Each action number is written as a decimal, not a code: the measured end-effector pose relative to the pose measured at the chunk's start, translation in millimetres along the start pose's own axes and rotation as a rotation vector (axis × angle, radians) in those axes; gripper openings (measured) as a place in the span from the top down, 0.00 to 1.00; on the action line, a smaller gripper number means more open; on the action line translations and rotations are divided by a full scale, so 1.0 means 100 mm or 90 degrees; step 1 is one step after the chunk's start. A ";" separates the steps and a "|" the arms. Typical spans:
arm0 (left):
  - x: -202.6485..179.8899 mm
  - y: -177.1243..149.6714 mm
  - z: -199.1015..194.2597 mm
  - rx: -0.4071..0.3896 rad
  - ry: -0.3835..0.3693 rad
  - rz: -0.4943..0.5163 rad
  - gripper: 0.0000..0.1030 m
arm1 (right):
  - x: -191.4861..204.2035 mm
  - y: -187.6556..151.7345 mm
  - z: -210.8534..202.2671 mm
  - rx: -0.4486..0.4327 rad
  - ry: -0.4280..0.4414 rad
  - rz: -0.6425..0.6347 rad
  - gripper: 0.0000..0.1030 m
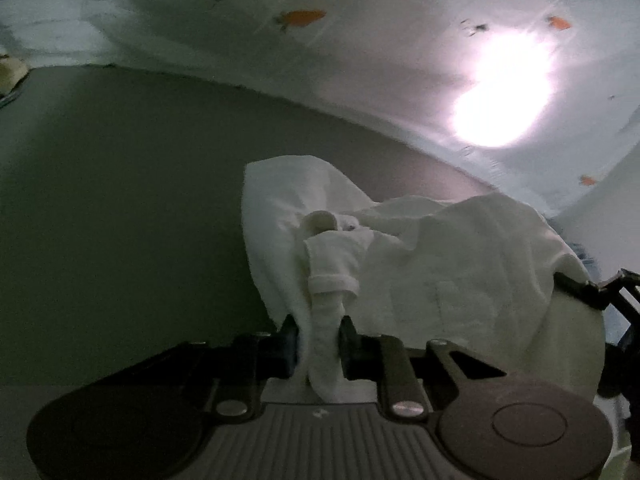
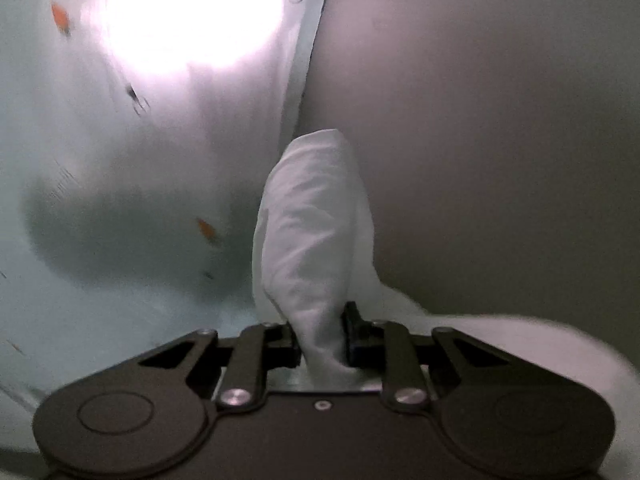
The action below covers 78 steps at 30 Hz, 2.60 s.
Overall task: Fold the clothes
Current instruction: 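Grasp the folded white cloth with both grippers and lift it, then lower the white cloth onto the folded pile and open both grippers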
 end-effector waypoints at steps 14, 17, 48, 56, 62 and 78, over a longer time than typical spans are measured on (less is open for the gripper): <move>-0.95 0.52 -0.05 -0.014 -0.279 0.108 0.81 | -0.02 -0.70 -1.37 -0.217 0.211 0.193 0.80; -1.41 0.56 -0.01 -0.001 -0.326 0.168 0.81 | -0.15 -0.77 -1.74 -0.259 0.268 0.221 0.80; -5.69 0.94 3.19 0.106 -0.407 0.421 0.81 | -1.13 2.65 -3.03 -0.291 0.744 0.438 0.80; -5.90 0.96 4.58 0.113 -0.283 0.463 0.71 | -2.01 3.18 -3.07 -0.555 0.278 0.453 0.56; -5.50 0.89 4.91 0.131 -0.289 0.416 0.45 | -1.62 3.16 -3.68 -0.754 -0.424 0.037 0.33; -4.84 0.51 4.48 0.132 -0.210 0.434 0.27 | -1.43 3.41 -2.91 -0.638 -0.491 -0.149 0.18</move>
Point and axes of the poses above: each gripper's, at about its wrist camera, not at the fingertips, and z roughly the way its jaws point, x to its left, y to its top, the point moved 9 cm from there along z, roughly the way its jaws point, and after that the axes turned 14 degrees about -y, right-handed, at the moved point
